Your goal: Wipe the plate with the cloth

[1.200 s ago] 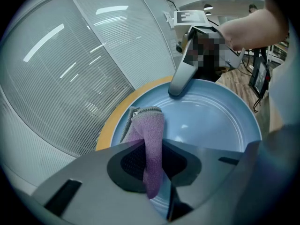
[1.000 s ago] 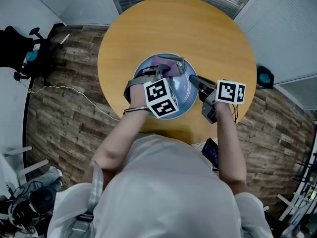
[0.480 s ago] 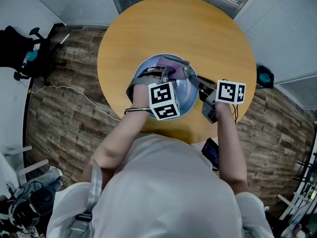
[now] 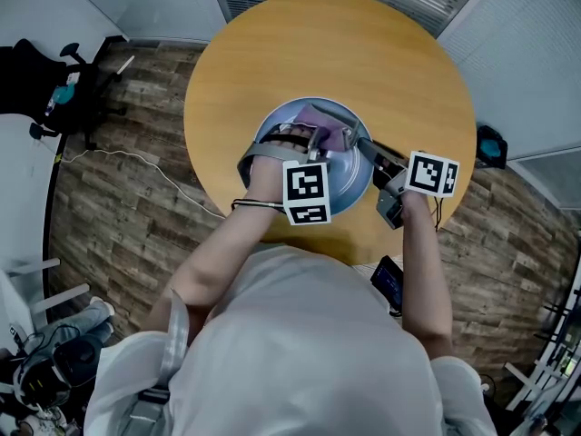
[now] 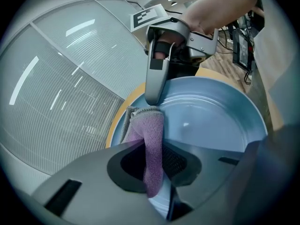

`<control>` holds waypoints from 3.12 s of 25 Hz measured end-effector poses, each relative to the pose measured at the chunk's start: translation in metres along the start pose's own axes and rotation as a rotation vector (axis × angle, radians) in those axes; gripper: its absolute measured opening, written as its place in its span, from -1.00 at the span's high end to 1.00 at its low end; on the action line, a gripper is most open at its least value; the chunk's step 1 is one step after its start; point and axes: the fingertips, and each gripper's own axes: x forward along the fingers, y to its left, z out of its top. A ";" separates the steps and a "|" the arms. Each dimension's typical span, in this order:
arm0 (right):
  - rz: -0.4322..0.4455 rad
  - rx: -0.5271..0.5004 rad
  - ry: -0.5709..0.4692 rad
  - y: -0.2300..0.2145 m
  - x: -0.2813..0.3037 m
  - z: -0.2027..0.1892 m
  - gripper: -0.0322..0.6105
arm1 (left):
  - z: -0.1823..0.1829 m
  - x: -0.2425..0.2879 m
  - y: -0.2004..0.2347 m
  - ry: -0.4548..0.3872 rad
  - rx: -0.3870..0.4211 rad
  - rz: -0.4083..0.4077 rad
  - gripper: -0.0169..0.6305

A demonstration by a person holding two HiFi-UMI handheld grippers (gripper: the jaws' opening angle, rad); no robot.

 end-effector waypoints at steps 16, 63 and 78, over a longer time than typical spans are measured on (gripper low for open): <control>-0.025 -0.021 -0.063 -0.003 -0.011 0.011 0.66 | -0.046 0.002 0.002 0.053 -0.124 0.005 0.73; 0.005 0.030 -0.117 0.000 -0.010 0.014 0.66 | 0.004 -0.011 -0.016 -0.109 -0.055 -0.099 0.73; 0.001 0.025 -0.144 -0.003 -0.018 0.020 0.64 | -0.046 -0.008 -0.012 -0.022 -0.189 -0.095 0.73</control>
